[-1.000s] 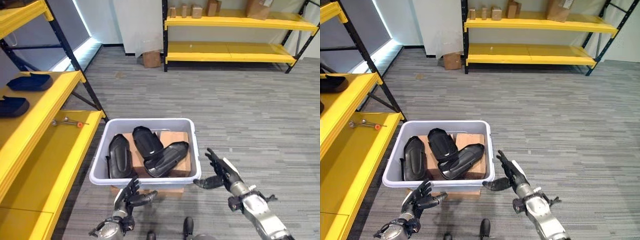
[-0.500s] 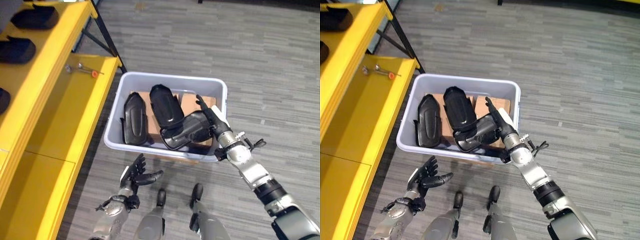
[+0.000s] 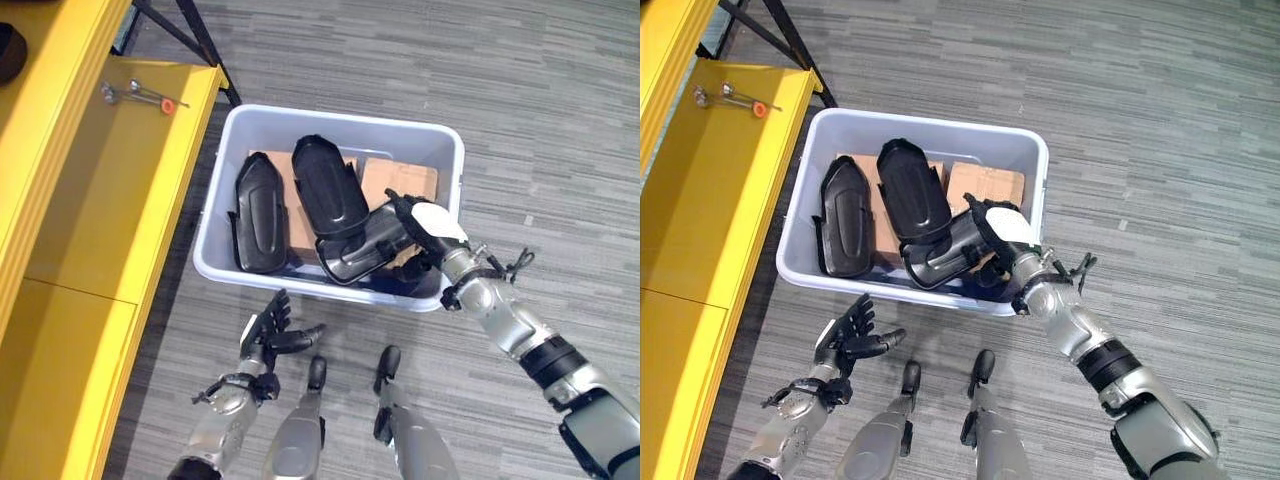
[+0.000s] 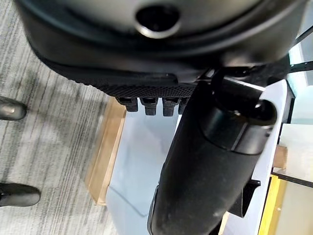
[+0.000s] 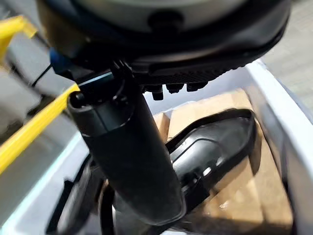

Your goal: Move parts from the plastic box to the shelf.

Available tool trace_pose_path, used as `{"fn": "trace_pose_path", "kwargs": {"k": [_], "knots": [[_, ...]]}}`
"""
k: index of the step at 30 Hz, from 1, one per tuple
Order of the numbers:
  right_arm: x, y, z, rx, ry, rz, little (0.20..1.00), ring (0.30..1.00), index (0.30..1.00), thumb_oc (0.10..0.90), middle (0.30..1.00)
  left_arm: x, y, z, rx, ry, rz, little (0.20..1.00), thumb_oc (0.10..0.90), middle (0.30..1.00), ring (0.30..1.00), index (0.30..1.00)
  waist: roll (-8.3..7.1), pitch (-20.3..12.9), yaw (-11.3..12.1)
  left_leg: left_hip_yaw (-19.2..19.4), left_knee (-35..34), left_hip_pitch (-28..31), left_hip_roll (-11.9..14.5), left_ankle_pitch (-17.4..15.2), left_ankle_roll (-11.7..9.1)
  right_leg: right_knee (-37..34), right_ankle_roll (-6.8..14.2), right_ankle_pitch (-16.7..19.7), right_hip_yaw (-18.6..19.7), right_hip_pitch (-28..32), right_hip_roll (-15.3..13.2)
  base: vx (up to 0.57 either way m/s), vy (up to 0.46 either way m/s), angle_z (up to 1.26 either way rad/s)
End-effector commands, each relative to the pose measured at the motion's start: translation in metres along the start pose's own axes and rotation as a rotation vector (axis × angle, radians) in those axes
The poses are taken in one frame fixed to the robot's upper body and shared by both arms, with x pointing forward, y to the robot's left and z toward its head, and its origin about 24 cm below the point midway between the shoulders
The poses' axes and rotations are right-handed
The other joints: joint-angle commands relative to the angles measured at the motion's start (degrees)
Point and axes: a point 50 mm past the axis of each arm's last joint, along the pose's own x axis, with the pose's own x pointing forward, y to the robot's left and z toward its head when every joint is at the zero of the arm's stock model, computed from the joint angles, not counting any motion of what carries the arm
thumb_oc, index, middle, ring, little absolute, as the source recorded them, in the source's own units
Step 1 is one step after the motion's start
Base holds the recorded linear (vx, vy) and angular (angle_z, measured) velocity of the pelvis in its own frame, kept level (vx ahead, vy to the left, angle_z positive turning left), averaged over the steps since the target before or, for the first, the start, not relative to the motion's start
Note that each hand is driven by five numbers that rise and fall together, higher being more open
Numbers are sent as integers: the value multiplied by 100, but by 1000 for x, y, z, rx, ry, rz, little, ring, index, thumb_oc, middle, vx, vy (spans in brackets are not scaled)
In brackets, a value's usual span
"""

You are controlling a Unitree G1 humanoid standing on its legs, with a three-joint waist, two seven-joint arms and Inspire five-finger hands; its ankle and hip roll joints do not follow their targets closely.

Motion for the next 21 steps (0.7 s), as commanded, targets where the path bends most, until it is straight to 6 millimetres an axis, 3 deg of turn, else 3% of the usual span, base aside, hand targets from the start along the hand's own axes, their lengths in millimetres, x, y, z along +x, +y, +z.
{"fn": "trace_pose_path", "kwargs": {"k": [1,21], "knots": [[16,-52,22,-195,-133,-194,1000,1000,1000,900,1000,1,-2,37,35,-195,-28,1000,900,1000,1000,1000,-131,-308,28,186,-151,-333,140,365,-39,249,573,-519,282,279,-429,0,0,0],[25,-90,40,-307,-179,-347,1000,1000,1000,900,1000,7,-6,46,25,-229,7,1000,900,1000,1000,1000,-277,-110,202,55,-147,-575,99,365,-24,218,615,-548,156,187,-480,15,1,4]]}}
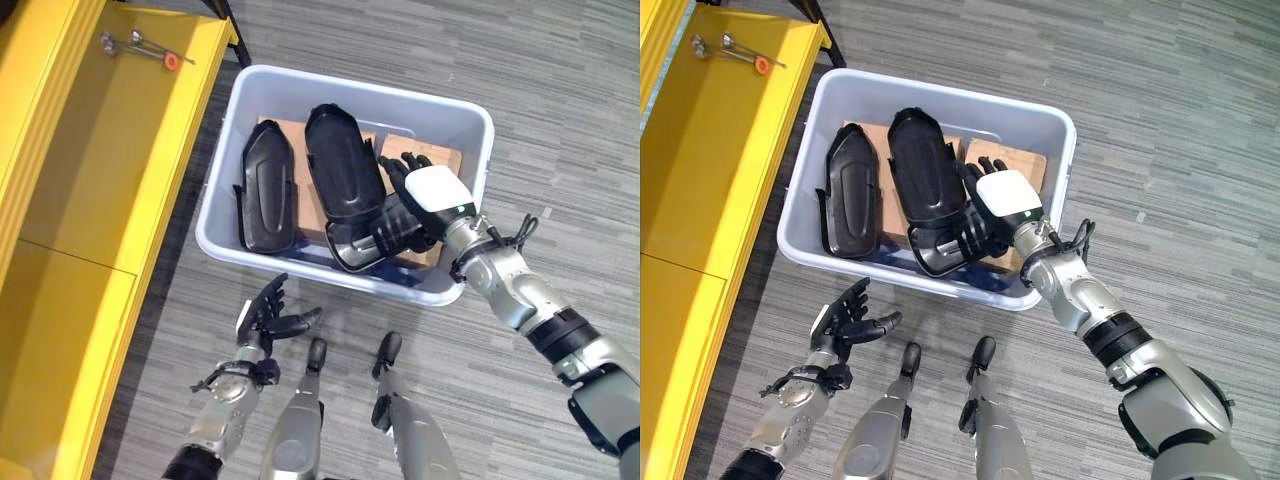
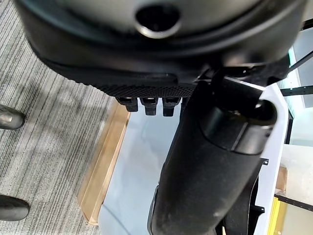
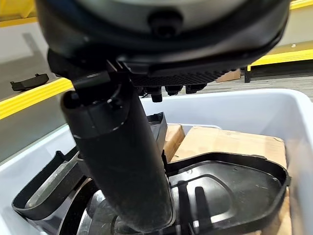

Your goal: Move parts from the plastic box to the shelf.

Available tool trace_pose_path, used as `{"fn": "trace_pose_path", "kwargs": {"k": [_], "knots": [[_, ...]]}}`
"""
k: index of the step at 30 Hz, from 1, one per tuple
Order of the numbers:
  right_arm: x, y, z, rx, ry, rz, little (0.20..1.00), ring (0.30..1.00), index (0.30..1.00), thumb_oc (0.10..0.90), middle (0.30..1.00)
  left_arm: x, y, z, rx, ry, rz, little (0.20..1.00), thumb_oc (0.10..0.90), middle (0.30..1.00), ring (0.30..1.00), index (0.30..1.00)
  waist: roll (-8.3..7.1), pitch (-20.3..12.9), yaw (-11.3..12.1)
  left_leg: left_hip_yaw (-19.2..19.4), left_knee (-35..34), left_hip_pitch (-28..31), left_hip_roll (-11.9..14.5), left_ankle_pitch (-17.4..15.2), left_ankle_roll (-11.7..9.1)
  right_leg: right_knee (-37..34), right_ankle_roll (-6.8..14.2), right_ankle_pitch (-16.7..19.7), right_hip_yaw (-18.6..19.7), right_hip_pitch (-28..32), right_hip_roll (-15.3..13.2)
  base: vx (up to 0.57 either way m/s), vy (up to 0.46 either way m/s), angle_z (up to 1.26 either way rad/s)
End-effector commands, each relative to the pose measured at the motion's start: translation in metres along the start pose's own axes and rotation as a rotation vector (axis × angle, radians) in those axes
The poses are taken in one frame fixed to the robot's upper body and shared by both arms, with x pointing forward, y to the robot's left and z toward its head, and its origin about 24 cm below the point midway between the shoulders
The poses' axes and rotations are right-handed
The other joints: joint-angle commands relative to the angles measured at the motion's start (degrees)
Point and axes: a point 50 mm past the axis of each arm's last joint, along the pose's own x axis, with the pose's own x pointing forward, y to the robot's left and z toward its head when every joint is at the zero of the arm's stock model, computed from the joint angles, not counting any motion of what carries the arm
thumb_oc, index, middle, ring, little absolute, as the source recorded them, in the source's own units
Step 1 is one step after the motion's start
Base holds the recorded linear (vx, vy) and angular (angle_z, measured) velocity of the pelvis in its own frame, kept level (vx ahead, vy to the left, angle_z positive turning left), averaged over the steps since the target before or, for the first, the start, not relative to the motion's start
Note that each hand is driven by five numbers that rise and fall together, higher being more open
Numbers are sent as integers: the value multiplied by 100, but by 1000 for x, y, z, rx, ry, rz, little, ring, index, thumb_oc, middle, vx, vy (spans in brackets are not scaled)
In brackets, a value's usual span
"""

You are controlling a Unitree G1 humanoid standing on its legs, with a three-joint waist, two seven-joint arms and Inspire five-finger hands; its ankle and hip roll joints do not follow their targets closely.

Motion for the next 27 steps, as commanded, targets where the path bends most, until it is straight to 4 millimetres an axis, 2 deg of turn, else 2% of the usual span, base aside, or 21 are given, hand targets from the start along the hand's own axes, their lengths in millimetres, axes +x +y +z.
{"fn": "trace_pose_path", "kwargs": {"k": [1,19,27], "knots": [[21,-60,21,-90,-122,-237,1000,1000,1000,900,1000,1,-4,30,18,-161,-30,1000,900,1000,1000,1000,-195,-263,11,239,-147,-256,87,322,5,229,623,-556,288,416,-476,36,0,7],[30,-67,37,-36,-152,-270,1000,1000,1000,900,1000,3,-4,36,5,-184,-4,1000,900,1000,1000,1000,-292,-139,172,96,-60,-417,-3,260,68,254,656,-610,177,400,-566,20,5,5],[33,-56,42,2,-151,-237,1000,1000,1000,900,1000,4,-5,41,-3,-204,8,1000,900,1000,1000,1000,-330,-10,264,32,48,-579,-47,225,93,270,668,-612,106,365,-606,4,4,4]]}}
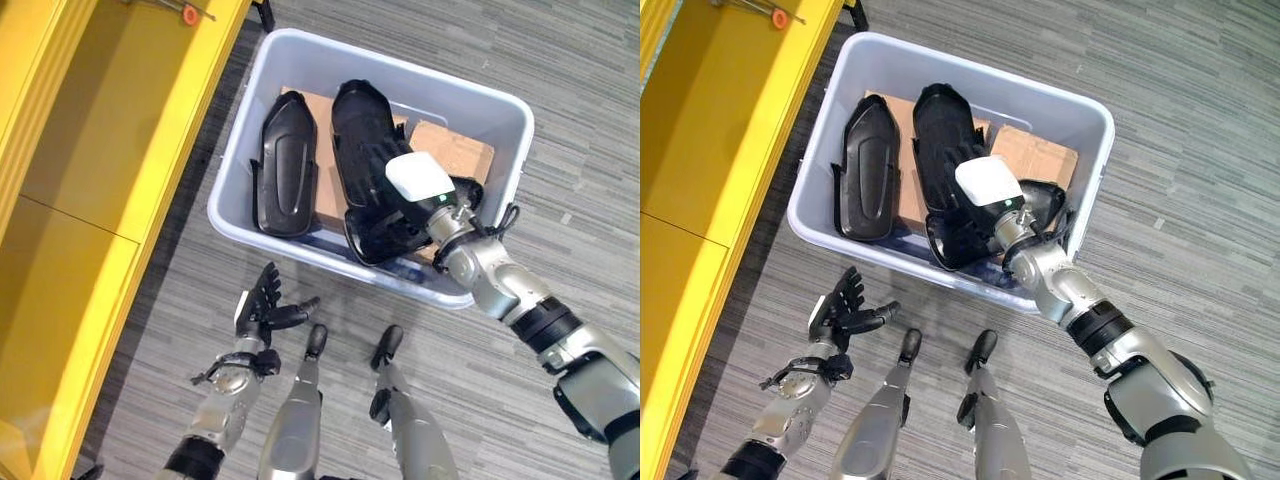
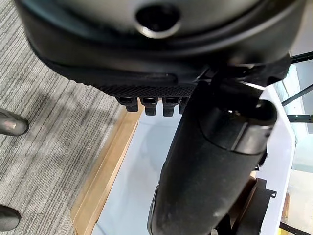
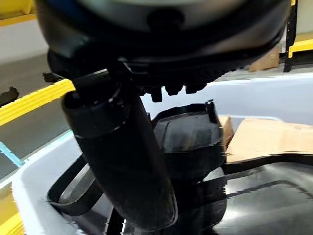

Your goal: Move parts from the plastic box to the shelf.

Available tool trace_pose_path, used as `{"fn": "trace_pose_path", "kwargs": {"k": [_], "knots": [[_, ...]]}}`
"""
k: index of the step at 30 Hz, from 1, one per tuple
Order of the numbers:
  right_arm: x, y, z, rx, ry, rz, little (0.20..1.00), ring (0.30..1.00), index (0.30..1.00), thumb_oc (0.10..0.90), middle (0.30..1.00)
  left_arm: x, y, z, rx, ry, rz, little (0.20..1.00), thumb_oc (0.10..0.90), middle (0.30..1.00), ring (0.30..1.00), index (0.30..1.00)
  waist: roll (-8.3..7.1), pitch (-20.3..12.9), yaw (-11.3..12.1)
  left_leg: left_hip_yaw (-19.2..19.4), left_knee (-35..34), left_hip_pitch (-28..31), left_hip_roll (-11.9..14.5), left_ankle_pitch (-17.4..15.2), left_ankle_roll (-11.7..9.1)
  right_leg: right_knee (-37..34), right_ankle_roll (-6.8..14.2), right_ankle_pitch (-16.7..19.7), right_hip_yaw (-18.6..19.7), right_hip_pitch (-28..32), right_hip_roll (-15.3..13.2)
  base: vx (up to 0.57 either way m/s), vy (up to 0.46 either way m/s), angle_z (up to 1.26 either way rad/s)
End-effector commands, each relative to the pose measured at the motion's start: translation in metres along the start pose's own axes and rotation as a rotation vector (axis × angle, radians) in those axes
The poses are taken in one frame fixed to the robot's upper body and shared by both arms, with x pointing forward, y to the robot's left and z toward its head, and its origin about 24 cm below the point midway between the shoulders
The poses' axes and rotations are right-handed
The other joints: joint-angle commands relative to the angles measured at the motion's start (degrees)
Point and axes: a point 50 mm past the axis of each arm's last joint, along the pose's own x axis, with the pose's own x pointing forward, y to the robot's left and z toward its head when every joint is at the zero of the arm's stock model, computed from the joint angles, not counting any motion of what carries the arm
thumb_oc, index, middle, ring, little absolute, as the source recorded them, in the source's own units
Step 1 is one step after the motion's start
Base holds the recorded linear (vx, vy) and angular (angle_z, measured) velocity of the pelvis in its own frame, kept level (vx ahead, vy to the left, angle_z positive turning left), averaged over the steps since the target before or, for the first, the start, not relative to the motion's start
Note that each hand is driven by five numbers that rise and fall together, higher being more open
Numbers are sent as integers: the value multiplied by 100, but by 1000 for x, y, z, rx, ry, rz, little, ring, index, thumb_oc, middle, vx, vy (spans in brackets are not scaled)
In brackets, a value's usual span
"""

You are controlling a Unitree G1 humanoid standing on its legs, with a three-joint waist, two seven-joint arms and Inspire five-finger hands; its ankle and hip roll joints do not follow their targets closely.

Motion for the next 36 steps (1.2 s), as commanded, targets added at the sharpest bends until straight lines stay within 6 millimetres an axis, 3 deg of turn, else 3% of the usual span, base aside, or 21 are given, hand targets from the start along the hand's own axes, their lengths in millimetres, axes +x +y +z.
{"fn": "trace_pose_path", "kwargs": {"k": [1,13,25,26,27,36], "knots": [[19,-48,13,-36,-87,-193,1000,1000,1000,900,1000,-1,-4,31,-8,-166,-26,1000,900,1000,1000,1000,-154,-104,114,305,19,-284,16,159,103,273,669,-607,265,520,-536,3,6,8],[26,-61,0,-172,-53,-190,1000,1000,1000,900,1000,-1,-1,33,-13,-174,-16,1000,900,1000,1000,1000,-134,73,159,287,193,-603,-41,123,112,295,691,-572,231,331,-586,1,2,3],[26,-74,-25,-301,16,-182,1000,1000,1000,900,1000,-3,4,33,-25,-183,3,1000,900,1000,1000,1000,-16,173,159,213,395,-1297,-128,123,99,430,696,-587,158,-195,-632,8,-6,3],[26,-74,-27,-304,26,-178,391,391,391,465,391,-3,4,33,-26,-181,4,1000,900,1000,1000,1000,-6,173,155,208,403,-1341,-134,126,102,448,695,-592,152,-242,-630,0,0,0],[25,-71,-30,-321,33,-159,300,300,300,400,300,-4,5,31,-27,-176,9,1000,900,1000,1000,1000,5,173,163,196,414,-1405,-145,119,111,468,695,-601,150,-301,-632,0,0,0],[21,-54,-29,-301,32,-116,300,300,300,400,300,-2,1,32,-39,-179,3,1000,900,1000,1000,1000,20,173,86,163,476,-1527,-169,86,153,596,683,-674,151,-451,-639,1,0,0]]}}
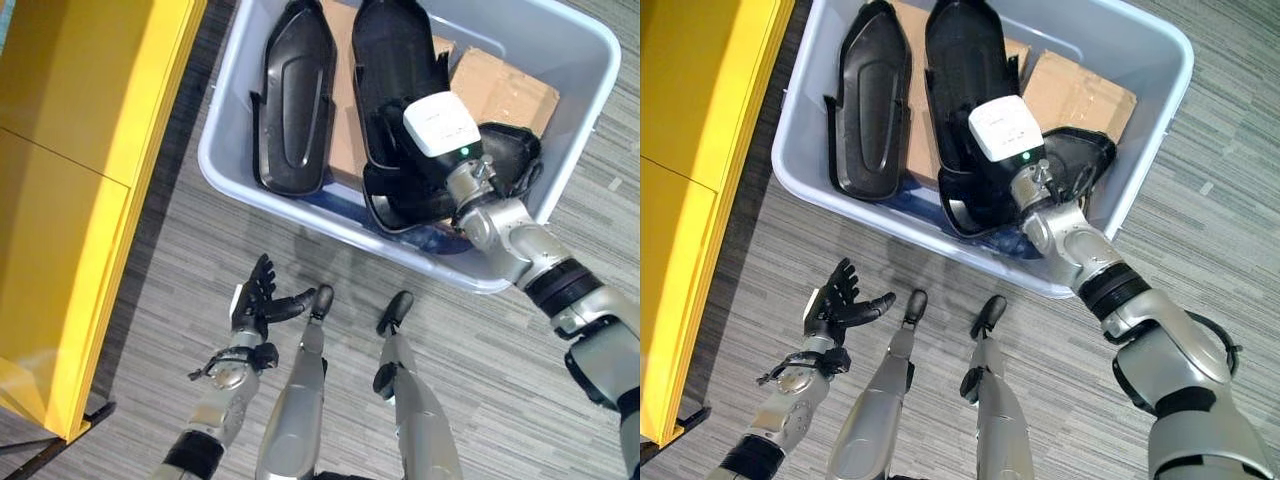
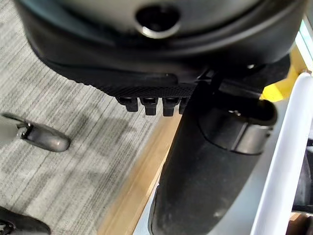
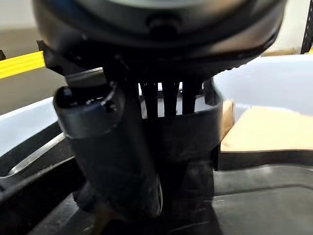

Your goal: Move parts from the plastic box to the shelf.

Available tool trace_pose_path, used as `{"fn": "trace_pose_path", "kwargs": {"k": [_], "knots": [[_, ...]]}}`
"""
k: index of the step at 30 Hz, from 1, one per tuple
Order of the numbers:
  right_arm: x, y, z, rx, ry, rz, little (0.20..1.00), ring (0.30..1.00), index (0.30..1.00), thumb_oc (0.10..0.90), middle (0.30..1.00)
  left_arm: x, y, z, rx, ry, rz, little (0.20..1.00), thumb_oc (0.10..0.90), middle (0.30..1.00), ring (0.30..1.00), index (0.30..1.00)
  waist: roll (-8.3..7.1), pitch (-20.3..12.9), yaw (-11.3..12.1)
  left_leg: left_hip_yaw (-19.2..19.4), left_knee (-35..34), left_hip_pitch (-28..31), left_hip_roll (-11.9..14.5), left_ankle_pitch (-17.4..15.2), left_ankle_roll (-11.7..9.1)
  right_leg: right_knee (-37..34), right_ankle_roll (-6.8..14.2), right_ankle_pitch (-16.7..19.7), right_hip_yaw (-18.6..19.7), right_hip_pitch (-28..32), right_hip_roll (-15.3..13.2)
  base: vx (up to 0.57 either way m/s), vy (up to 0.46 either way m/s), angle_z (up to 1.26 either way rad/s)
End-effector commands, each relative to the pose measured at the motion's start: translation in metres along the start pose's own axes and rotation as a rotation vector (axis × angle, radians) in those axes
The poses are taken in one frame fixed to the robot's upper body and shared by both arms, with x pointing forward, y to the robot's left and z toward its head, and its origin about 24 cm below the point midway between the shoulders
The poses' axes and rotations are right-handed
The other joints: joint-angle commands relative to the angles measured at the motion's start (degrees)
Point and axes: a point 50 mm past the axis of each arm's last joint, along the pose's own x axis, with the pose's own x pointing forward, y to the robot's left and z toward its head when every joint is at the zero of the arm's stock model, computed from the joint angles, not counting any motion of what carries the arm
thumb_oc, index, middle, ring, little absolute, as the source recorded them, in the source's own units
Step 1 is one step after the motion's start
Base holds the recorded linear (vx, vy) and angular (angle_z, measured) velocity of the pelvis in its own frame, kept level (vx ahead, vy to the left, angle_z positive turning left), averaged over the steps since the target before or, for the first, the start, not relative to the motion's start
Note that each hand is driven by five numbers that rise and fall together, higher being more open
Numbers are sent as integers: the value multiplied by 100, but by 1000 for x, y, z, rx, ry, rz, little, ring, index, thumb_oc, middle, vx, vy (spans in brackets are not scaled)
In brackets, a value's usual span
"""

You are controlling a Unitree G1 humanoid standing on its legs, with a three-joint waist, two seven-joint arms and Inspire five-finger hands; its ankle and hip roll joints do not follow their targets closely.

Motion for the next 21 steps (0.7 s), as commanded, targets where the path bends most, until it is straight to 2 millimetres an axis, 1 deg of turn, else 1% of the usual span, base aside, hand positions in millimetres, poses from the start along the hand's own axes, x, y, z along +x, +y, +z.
{"fn": "trace_pose_path", "kwargs": {"k": [1,4,5,9,16,19,21], "knots": [[-1,1,-1,-69,-38,70,300,300,300,400,300,-4,-2,25,-10,-142,-31,1000,900,1000,1000,1000,6,-43,-50,373,89,-193,-118,41,207,601,764,-766,345,587,-618,0,0,0],[-1,1,1,-71,-48,66,300,300,300,400,300,-4,-3,25,-11,-146,-32,1000,900,1000,1000,1000,-5,-43,-51,378,89,-171,-120,31,209,604,767,-771,348,603,-615,0,0,0],[-2,1,7,-62,-74,64,300,300,300,400,300,-3,-4,26,-4,-148,-39,1000,900,1000,1000,1000,-40,-43,-61,391,114,-80,-105,3,213,607,768,-770,368,675,-610,0,0,0],[-3,2,9,-41,-72,62,300,300,300,400,300,-3,-4,27,3,-146,-43,1000,900,1000,1000,1000,-55,-43,-63,420,101,74,-98,-12,211,578,770,-763,387,808,-607,0,0,0],[-1,-5,10,-25,-81,30,300,300,300,400,300,-1,-3,27,22,-141,-53,1000,900,1000,1000,1000,-94,-47,-42,465,-90,555,-57,26,183,457,779,-725,444,1160,-589,-28,1,-1],[-1,-8,9,-24,-82,23,300,300,300,400,300,-1,-2,26,26,-136,-53,1000,900,1000,1000,1000,-107,-92,-37,468,-171,674,-40,55,165,408,784,-707,441,1256,-582,0,0,0],[0,-11,7,-21,-76,11,300,300,300,400,300,-1,-1,26,34,-134,-52,1000,900,1000,1000,1000,-123,-196,-25,466,-252,801,-24,83,152,383,785,-696,435,1340,-570,-31,-14,0]]}}
